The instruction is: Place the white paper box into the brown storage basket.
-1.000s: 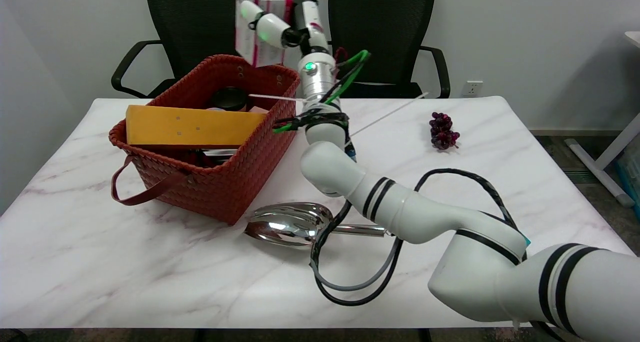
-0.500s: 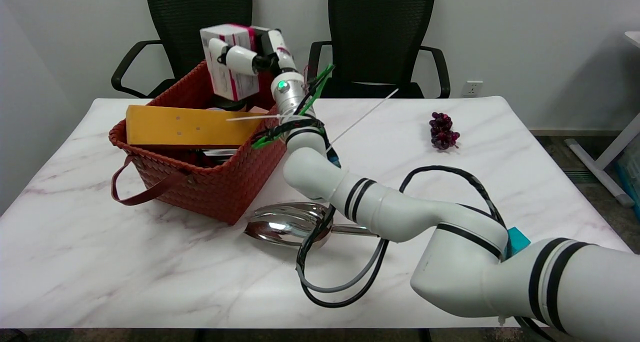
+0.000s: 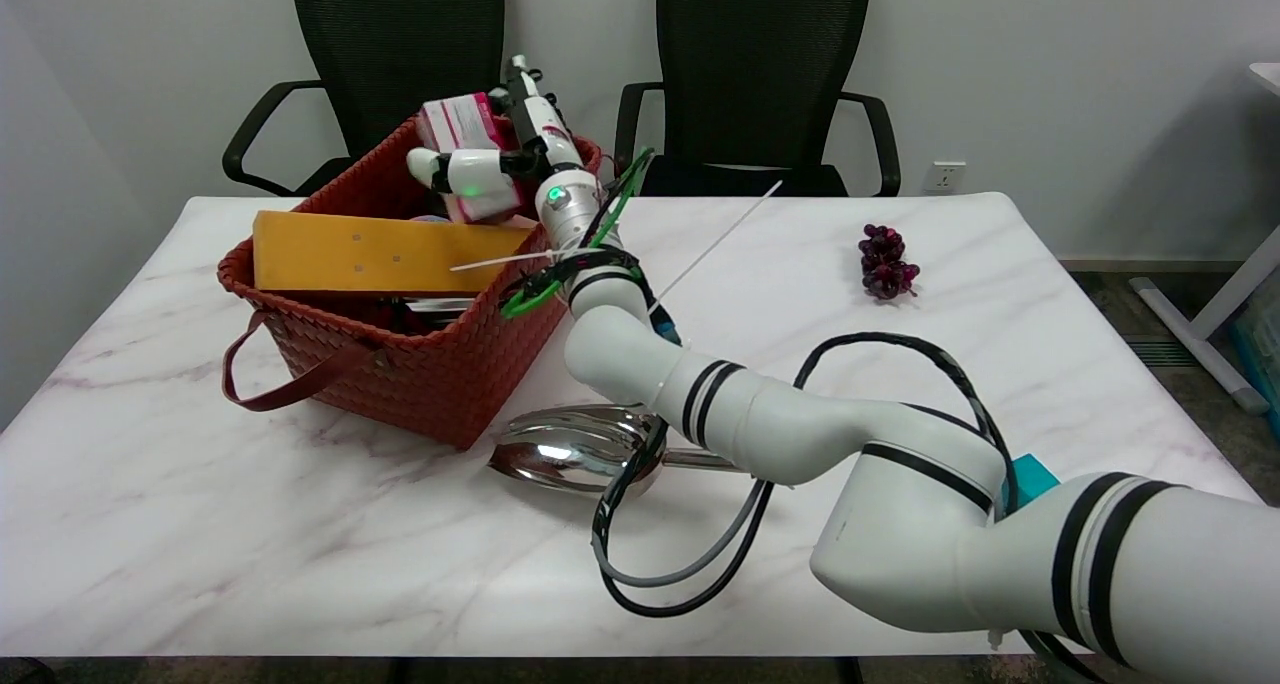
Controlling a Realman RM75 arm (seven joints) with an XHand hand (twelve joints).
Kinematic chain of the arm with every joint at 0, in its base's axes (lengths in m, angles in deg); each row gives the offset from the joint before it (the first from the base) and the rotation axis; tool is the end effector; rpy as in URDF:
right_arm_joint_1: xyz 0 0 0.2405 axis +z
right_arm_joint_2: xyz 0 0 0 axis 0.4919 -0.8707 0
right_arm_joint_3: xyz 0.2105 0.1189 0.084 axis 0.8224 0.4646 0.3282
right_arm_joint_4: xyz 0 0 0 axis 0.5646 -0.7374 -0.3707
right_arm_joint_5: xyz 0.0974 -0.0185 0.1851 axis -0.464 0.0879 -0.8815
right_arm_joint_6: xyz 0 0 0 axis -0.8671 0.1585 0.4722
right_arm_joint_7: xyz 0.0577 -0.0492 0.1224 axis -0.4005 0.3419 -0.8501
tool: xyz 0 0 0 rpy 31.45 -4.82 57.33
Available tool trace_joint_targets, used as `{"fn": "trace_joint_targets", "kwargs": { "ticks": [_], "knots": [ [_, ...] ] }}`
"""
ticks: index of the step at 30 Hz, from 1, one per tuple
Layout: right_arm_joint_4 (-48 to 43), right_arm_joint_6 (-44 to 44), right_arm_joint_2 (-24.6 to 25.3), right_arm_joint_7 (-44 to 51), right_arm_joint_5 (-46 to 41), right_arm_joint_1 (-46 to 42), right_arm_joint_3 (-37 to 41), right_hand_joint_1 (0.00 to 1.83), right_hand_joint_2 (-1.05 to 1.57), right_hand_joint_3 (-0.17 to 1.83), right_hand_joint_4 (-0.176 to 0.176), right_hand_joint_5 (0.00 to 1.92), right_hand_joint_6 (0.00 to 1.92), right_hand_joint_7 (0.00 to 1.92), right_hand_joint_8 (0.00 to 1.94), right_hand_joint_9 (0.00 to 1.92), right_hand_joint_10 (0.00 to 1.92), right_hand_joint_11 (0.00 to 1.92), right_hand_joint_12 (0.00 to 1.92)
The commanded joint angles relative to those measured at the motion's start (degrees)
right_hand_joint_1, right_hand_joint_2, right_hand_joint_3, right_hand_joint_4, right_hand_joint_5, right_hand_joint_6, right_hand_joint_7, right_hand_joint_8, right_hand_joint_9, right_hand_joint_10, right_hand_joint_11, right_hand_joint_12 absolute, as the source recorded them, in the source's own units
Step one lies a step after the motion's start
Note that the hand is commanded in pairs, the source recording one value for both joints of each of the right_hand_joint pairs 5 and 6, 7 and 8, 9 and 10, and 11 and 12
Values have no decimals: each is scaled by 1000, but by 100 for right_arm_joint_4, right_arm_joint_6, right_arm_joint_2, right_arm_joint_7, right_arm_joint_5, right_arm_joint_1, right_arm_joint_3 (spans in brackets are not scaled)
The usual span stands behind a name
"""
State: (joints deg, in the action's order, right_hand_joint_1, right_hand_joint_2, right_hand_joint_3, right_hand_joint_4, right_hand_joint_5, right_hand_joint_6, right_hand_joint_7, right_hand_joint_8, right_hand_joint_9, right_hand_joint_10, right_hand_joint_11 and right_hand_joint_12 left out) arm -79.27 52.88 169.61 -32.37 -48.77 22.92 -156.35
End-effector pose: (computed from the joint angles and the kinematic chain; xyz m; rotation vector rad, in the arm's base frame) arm -0.1826 -0.5235 0.1153 1.3679 -0.8490 1.0950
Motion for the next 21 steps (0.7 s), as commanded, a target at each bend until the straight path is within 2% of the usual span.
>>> {"fn": "trace_joint_targets", "kwargs": {
  "ticks": [1, 6, 12, 21],
  "knots": [
    [265, -166, 60, -65, 341, 105, 1, 1127, 196, 778, 0, 0, 0, 0, 0, 0, 0, 0, 0],
    [242, -80, 63, 14, 447, 106, 5, 1126, 157, 740, 0, 0, 0, 0, 0, 0, 0, 0, 0],
    [-223, 442, -29, 809, 525, 12, 152, 1123, 176, 657, 0, 0, 0, 0, 0, 0, 0, 0, 0],
    [-1935, 1182, -914, 1918, 525, -696, 408, 1151, 280, 543, 0, 0, 0, 0, 0, 0, 0, 0, 0]
  ]
}}
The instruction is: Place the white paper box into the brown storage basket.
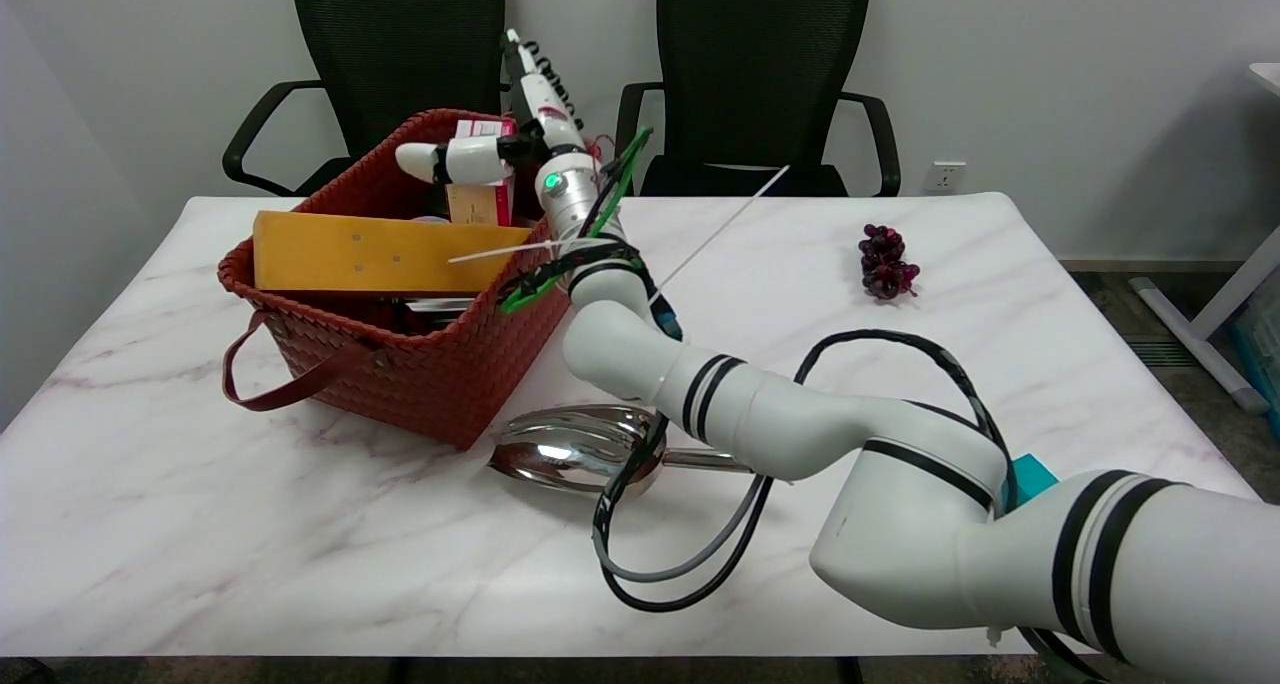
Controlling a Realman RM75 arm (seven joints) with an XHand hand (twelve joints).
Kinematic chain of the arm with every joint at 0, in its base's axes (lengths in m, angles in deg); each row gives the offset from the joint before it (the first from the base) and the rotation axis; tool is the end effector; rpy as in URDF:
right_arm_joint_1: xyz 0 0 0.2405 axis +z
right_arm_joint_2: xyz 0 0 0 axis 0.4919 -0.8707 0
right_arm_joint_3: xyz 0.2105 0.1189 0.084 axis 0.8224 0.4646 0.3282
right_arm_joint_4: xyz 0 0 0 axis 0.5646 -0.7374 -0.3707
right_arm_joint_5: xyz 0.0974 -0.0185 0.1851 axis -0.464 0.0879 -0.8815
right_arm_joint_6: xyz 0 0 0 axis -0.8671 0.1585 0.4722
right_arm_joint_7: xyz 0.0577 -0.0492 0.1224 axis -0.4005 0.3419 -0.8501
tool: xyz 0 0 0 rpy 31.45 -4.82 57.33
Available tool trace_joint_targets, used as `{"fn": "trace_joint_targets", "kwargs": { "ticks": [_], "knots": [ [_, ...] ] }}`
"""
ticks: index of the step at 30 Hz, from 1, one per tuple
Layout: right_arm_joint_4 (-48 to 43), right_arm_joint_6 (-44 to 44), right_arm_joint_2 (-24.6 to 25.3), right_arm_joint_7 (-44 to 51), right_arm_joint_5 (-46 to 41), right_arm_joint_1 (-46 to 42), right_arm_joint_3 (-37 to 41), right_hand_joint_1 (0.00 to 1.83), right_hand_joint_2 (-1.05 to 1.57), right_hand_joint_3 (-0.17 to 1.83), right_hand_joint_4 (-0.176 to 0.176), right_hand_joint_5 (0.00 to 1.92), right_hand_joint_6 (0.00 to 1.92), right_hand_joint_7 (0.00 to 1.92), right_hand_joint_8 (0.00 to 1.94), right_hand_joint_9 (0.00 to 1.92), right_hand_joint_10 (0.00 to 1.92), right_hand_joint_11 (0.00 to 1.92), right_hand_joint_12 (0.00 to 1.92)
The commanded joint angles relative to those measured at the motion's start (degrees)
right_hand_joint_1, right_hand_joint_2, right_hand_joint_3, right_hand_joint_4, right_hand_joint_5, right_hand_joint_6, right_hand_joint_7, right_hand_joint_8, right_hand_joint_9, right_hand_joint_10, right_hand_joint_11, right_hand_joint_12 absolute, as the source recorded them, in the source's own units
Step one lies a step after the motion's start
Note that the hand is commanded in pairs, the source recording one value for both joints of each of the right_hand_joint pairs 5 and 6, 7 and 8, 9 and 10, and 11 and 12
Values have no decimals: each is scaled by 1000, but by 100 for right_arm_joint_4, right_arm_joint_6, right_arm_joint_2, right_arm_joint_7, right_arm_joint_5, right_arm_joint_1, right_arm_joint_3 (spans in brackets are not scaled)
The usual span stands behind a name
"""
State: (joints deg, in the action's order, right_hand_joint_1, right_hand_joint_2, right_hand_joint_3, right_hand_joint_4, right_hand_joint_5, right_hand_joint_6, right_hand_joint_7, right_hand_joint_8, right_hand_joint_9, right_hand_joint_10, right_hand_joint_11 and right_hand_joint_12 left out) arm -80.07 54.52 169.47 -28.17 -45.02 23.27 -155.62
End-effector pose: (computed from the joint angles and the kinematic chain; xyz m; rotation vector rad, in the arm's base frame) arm -0.1684 -0.5239 0.1165 1.4253 -0.7193 1.0587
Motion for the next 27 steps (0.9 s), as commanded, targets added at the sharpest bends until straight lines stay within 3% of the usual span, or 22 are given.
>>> {"fn": "trace_joint_targets", "kwargs": {
  "ticks": [1, 4, 9, 12, 16, 21, 23, 27],
  "knots": [
    [-2013, 1135, -1001, 1542, 153, -817, 332, 1153, 333, 515, 0, 0, 0, 0, 0, 0, 0, 0, 0],
    [-2418, 1489, -1384, 1668, 350, -1081, 327, 1141, 498, 562, 0, 0, 0, 0, 0, 0, 0, 0, 0],
    [-3042, 1694, -2062, 1720, 560, -1666, 517, 1106, 711, 816, 0, 0, 0, 0, 0, 0, 0, 0, 0],
    [-3319, 1911, -2393, 1720, 573, -1961, 622, 1066, 842, 949, 0, 130, 130, 0, 0, 0, 0, 0, 0],
    [-3556, 2288, -2788, 1728, 660, -2395, 702, 1051, 932, 967, 0, 250, 250, 45, 45, 49, 49, 0, 0],
    [-3933, 2500, -3049, 2368, 829, -3071, 1024, 1071, 1151, 842, 0, 100, 100, 113, 113, 142, 142, 130, 130],
    [-4123, 2475, -3106, 2784, 829, -3326, 1180, 1091, 1185, 812, 0, 88, 88, 250, 250, 157, 157, 151, 151],
    [-4253, 2444, -3130, 3330, 837, -3726, 1254, 1141, 1173, 888, 0, 71, 71, 380, 380, 171, 171, 192, 192]
  ]
}}
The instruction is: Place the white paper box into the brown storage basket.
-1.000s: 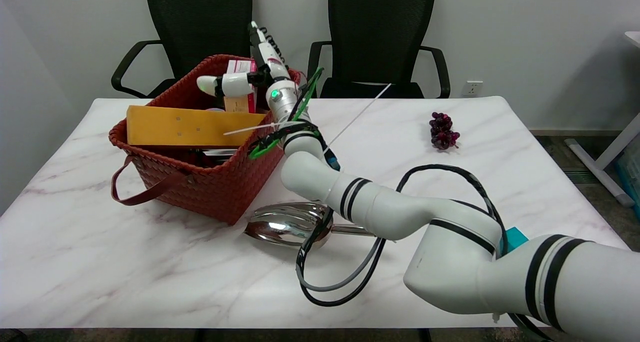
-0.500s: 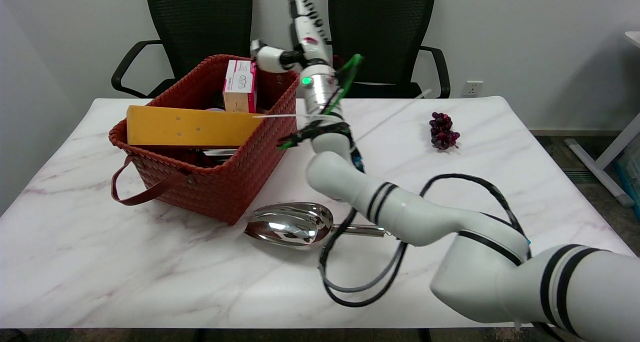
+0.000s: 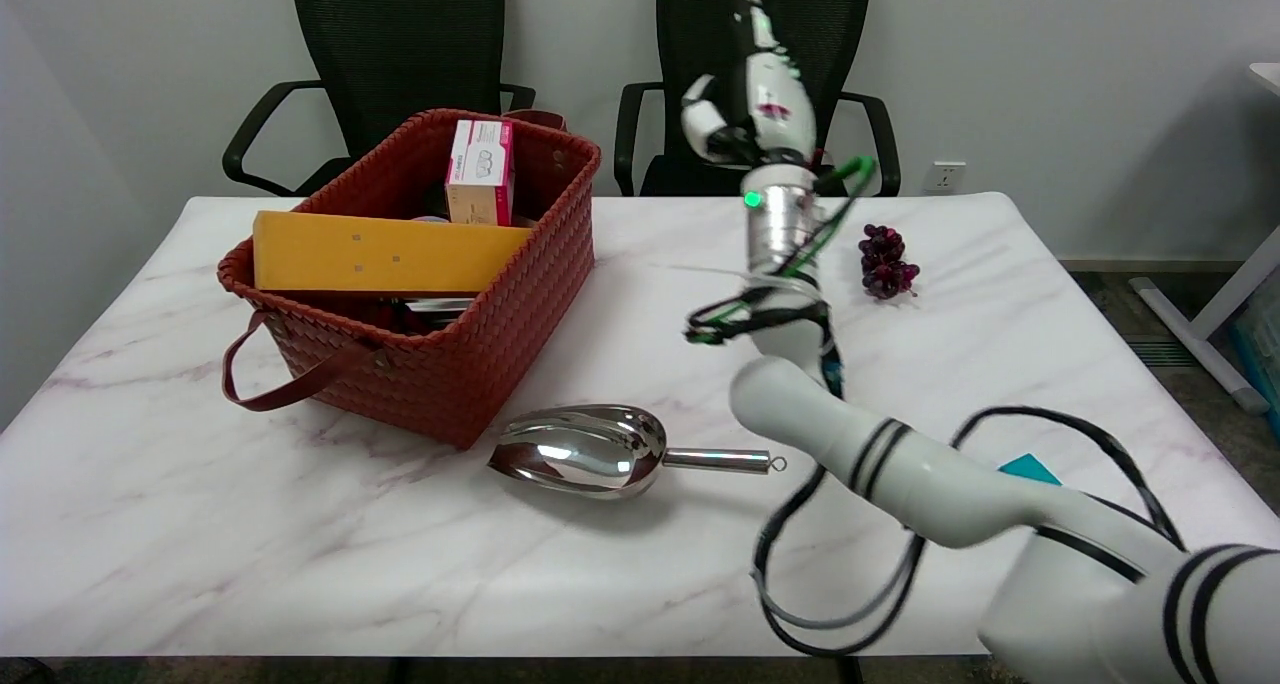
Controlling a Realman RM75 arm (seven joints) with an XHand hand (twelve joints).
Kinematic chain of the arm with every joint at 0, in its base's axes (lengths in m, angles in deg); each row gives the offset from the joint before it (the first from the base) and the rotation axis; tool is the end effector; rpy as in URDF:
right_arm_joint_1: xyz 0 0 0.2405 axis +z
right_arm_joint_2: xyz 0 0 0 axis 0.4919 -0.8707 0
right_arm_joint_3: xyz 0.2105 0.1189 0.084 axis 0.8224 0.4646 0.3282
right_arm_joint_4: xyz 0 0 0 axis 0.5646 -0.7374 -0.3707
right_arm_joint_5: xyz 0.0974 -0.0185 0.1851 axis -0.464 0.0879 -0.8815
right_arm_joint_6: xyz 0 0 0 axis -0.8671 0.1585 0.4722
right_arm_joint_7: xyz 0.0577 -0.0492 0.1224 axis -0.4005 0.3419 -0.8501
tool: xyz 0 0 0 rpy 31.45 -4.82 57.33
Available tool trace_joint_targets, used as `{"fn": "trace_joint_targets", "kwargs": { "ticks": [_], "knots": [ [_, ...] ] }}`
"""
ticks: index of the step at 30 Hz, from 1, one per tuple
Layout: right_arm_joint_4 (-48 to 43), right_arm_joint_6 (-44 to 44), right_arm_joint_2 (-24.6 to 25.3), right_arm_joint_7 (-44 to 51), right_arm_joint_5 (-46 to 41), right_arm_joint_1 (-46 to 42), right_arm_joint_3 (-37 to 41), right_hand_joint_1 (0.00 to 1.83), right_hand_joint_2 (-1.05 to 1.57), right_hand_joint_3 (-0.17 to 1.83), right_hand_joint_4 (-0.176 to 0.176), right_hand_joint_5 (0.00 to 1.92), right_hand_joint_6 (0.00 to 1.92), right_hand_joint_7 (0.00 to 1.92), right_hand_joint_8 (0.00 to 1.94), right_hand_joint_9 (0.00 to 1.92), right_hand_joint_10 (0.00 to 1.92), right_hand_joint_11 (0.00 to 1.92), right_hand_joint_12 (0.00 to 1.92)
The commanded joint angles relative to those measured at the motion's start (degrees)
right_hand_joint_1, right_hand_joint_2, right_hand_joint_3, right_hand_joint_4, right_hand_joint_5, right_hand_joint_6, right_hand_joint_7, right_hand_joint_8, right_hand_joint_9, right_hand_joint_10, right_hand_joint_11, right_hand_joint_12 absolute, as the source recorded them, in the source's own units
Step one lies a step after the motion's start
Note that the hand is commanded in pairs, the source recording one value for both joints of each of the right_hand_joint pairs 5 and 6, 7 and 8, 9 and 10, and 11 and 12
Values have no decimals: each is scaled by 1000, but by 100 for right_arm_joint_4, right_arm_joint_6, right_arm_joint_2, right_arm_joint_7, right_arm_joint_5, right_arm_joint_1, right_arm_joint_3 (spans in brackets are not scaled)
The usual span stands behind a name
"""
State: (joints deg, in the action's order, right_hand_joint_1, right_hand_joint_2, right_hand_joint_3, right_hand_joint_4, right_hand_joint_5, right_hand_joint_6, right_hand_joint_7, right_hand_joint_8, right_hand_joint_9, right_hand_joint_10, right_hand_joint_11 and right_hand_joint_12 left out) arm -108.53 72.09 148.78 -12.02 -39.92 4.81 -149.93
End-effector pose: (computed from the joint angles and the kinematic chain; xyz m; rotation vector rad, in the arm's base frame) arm -0.1701 -0.4501 0.2643 1.2762 -0.1419 1.0834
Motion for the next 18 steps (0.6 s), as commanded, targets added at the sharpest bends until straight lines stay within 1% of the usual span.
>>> {"fn": "trace_joint_targets", "kwargs": {
  "ticks": [1, 5, 8, 13, 18],
  "knots": [
    [-1415, 652, -1060, 1848, 360, -1939, 678, 1172, 1116, 974, 0, 64, 64, 391, 391, 170, 170, 202, 202],
    [-1352, 336, -1060, 2452, 674, -2152, 677, 1231, 899, 1210, 0, 50, 50, 377, 377, 174, 174, 209, 209],
    [-1243, 168, -1060, 2592, 636, -2303, 771, 1252, 801, 1285, 0, 40, 40, 362, 362, 178, 178, 213, 213],
    [-1001, -40, -1068, 2614, 607, -2503, 1007, 1270, 743, 1330, 0, 34, 34, 337, 337, 205, 205, 226, 226],
    [-816, -229, -1044, 2614, 551, -2605, 1053, 1278, 722, 1365, 0, 31, 31, 322, 322, 216, 216, 233, 233]
  ]
}}
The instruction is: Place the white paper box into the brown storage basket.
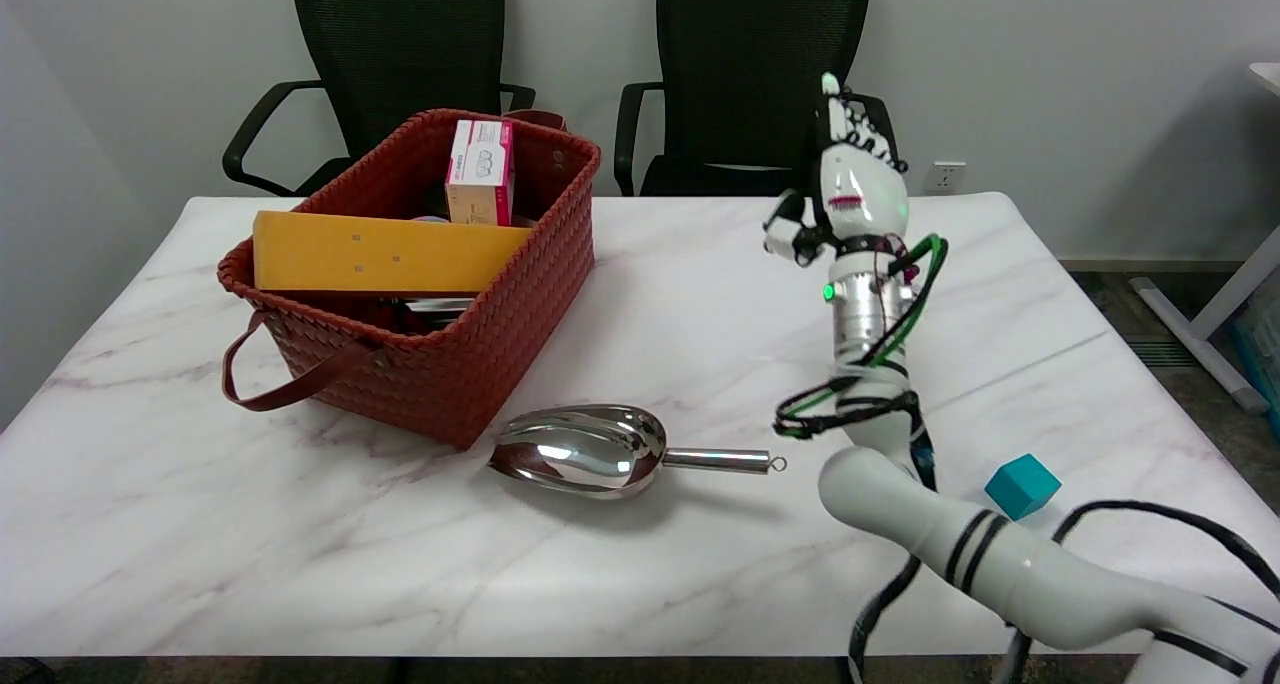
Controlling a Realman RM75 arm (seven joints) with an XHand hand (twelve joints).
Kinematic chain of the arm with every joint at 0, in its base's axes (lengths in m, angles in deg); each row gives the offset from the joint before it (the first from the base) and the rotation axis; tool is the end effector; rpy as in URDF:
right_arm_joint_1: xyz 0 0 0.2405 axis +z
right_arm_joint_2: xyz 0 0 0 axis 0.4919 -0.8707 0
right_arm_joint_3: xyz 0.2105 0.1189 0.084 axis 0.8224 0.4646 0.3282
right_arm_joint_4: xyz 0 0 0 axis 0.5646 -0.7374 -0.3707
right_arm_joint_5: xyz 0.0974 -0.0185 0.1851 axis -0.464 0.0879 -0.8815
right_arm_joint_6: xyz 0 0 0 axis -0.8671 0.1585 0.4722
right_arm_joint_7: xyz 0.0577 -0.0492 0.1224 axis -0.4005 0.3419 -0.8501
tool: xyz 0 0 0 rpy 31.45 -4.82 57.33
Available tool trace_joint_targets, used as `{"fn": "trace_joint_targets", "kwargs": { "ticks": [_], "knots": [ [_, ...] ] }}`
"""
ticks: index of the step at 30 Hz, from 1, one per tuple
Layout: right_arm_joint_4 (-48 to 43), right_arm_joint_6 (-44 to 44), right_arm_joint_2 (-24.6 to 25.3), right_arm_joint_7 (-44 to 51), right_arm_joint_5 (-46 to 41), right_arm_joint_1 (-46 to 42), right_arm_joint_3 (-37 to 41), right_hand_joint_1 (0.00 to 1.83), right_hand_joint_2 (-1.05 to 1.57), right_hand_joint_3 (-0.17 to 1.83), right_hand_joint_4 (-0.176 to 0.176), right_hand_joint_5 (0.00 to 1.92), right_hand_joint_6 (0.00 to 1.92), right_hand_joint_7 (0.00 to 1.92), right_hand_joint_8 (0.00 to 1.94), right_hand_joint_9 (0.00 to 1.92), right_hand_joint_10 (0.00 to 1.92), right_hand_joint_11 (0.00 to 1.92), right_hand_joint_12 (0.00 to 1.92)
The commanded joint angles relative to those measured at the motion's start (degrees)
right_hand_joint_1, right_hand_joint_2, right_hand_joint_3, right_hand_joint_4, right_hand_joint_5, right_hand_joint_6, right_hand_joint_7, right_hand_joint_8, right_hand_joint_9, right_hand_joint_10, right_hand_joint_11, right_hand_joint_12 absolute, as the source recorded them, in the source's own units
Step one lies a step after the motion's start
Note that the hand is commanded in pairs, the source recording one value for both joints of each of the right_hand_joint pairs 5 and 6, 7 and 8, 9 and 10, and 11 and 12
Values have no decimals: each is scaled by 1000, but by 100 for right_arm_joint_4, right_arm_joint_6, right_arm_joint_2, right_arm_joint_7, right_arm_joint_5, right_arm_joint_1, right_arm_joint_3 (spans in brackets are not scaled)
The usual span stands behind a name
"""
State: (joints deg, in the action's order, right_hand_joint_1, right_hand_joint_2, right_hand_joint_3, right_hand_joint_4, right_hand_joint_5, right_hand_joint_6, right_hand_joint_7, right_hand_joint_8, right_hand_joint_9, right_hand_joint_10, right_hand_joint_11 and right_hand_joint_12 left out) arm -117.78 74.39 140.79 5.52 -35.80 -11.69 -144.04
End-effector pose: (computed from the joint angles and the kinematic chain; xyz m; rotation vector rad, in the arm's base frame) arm -0.2236 -0.3827 0.3198 1.1911 0.1036 0.6925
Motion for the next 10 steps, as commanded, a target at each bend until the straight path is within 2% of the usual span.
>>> {"fn": "trace_joint_targets", "kwargs": {
  "ticks": [1, 10],
  "knots": [
    [113, -463, -243, 868, 97, -971, 464, 1279, 725, 1363, 0, 31, 31, 321, 321, 220, 220, 234, 234],
    [96, -507, -187, 1132, -237, -988, 384, 1296, 731, 1373, 0, 29, 29, 310, 310, 249, 249, 258, 258]
  ]
}}
